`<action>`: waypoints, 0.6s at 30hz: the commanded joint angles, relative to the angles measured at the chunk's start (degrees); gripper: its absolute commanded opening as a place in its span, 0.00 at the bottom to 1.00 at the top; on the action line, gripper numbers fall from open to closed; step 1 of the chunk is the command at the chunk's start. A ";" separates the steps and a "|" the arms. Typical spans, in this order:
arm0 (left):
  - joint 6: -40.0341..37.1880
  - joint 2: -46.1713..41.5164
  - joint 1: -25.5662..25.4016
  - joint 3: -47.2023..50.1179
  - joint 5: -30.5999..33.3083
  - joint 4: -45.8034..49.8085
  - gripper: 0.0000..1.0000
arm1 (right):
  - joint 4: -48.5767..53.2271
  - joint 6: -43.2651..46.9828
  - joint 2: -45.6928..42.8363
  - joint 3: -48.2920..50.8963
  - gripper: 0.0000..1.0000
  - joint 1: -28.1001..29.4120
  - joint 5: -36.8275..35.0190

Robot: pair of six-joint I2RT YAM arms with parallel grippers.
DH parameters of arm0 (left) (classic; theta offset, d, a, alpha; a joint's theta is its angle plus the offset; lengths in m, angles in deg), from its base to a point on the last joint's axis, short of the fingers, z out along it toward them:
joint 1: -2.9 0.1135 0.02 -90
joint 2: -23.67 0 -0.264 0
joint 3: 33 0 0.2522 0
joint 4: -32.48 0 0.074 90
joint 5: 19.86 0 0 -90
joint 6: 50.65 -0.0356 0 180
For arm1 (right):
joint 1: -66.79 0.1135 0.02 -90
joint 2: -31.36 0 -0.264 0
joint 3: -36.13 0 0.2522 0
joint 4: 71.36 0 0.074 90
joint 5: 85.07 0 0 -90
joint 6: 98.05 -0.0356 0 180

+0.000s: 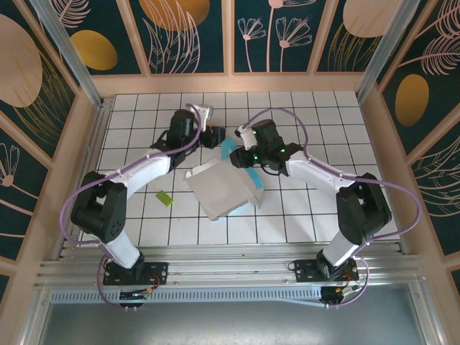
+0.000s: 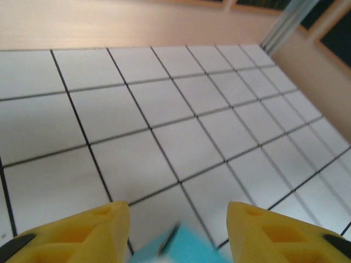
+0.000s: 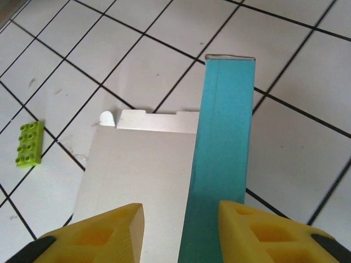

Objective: Fold the paper box

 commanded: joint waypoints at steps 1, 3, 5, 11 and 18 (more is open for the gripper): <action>10.38 7.46 1.29 -9.34 -5.64 16.52 0.49 | 3.14 1.99 2.36 -1.31 0.41 1.19 -0.93; 10.38 10.84 1.60 -12.88 -10.45 19.95 0.49 | 3.30 1.99 2.95 -1.71 0.41 1.53 -0.50; 8.62 12.50 1.68 -14.18 -11.41 21.81 0.49 | 3.58 1.90 3.41 -2.18 0.41 1.77 -0.59; 6.60 14.20 3.16 -12.21 -16.62 21.62 0.50 | 3.88 1.57 4.30 -3.20 0.41 2.16 -0.82; 7.67 12.81 3.38 -8.96 -14.81 20.94 0.32 | 6.58 -9.30 4.25 -8.65 0.45 2.03 -5.90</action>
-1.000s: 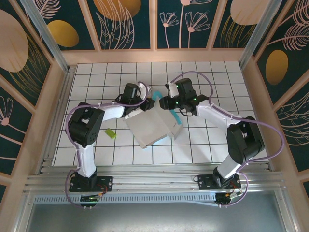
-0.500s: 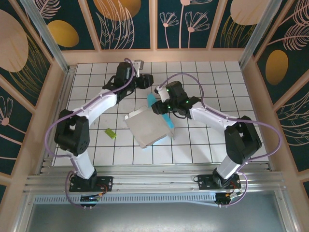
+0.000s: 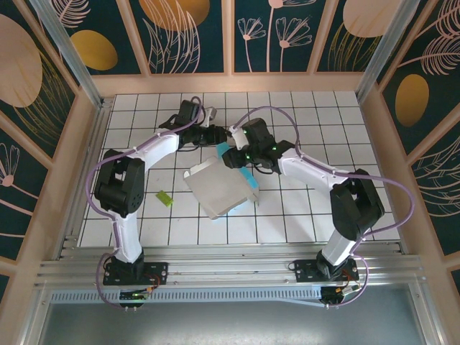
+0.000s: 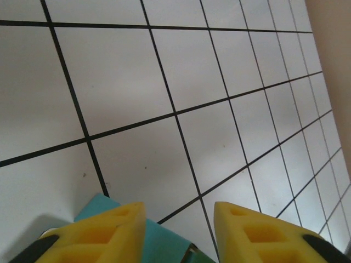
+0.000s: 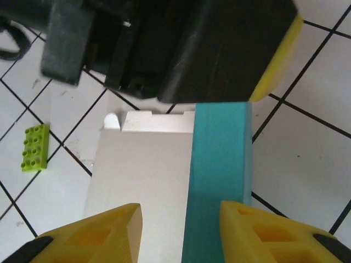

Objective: Fold the paper box

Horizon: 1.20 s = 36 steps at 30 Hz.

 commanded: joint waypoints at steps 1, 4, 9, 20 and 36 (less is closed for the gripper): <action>1.51 -1.27 0.17 3.19 0.27 2.52 0.30 | 4.53 -10.52 0.67 -4.50 0.46 0.06 -5.08; 4.90 -2.00 0.17 5.20 0.53 0.50 0.29 | 8.81 -25.74 -1.81 -7.26 0.49 0.07 -9.21; 9.02 -4.67 0.11 9.01 1.37 -3.09 0.29 | 19.40 -53.50 -9.36 -5.73 0.51 0.85 -12.67; 10.64 -7.86 -1.73 12.45 4.80 -3.85 0.29 | 28.92 -83.45 -25.59 7.86 0.49 7.98 -17.75; 12.24 -9.90 -2.55 15.36 5.25 -5.32 0.29 | 28.04 -79.82 -18.21 7.99 0.44 8.24 -23.42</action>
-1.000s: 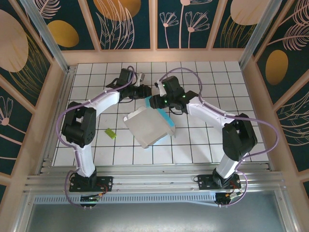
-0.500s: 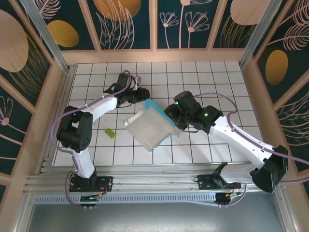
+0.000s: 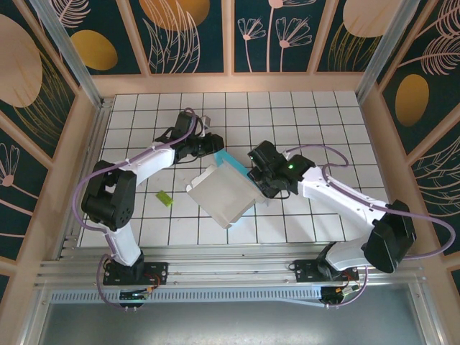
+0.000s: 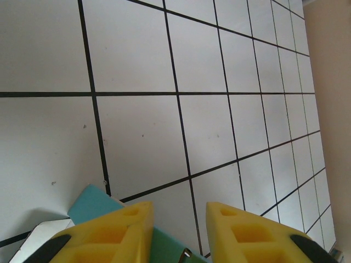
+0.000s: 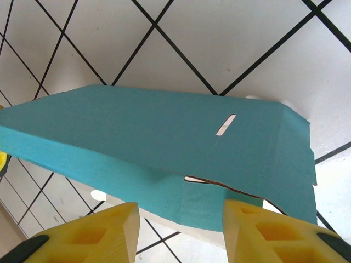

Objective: Fold the paper box

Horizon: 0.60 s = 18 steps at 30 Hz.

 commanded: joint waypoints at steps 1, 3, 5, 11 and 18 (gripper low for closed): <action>1.41 -0.96 -0.50 2.15 0.37 1.96 0.29 | -2.63 0.33 -0.13 1.79 0.44 0.21 -3.88; 1.95 -1.25 -0.54 2.65 0.15 1.50 0.29 | -5.76 1.16 -0.32 3.28 0.42 -0.05 -4.02; 2.34 -1.71 -0.63 3.26 0.19 1.26 0.29 | -8.48 1.42 -0.50 4.51 0.42 -0.14 -3.84; 5.36 -4.77 -0.72 6.85 0.37 -1.40 0.35 | -13.30 4.11 0.01 6.41 0.40 -0.87 -4.64; 8.79 -10.93 -0.72 11.90 3.53 -4.14 0.43 | -18.02 12.73 0.24 8.33 0.35 -3.72 -4.96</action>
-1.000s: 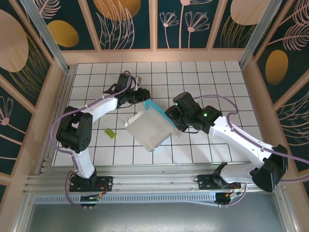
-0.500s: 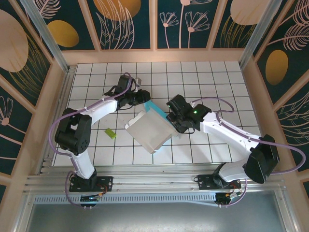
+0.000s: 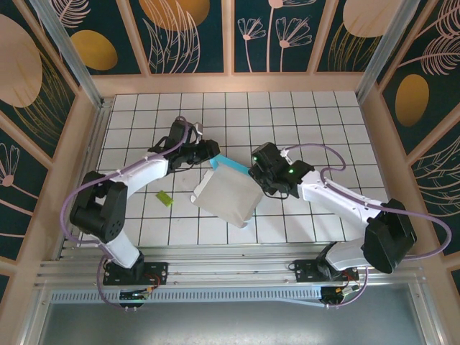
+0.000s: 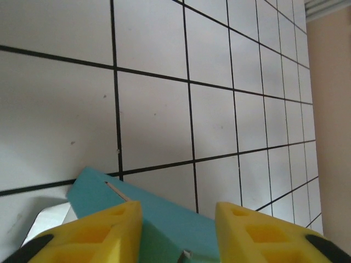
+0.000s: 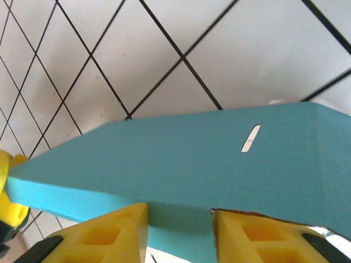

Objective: Fold the paper box

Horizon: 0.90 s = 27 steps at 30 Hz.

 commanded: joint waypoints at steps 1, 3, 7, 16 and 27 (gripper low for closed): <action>3.49 -3.51 -0.50 2.94 0.93 -1.54 0.46 | -3.79 5.70 0.75 1.14 0.35 -1.07 -2.68; 3.69 -4.43 -0.50 3.75 1.45 -1.67 0.53 | -3.01 7.35 1.52 1.08 0.34 -1.39 -3.12; 1.43 -5.51 -0.50 3.17 4.18 0.61 0.63 | -2.55 10.48 3.04 0.98 0.33 -1.51 -3.74; -3.84 -3.07 -0.45 0.53 6.47 5.79 0.60 | -2.24 15.72 6.45 -0.71 0.34 -1.67 -3.20; -2.86 -1.00 -0.50 1.43 1.44 2.62 0.35 | -3.12 25.65 11.00 -4.82 0.34 -3.90 -1.56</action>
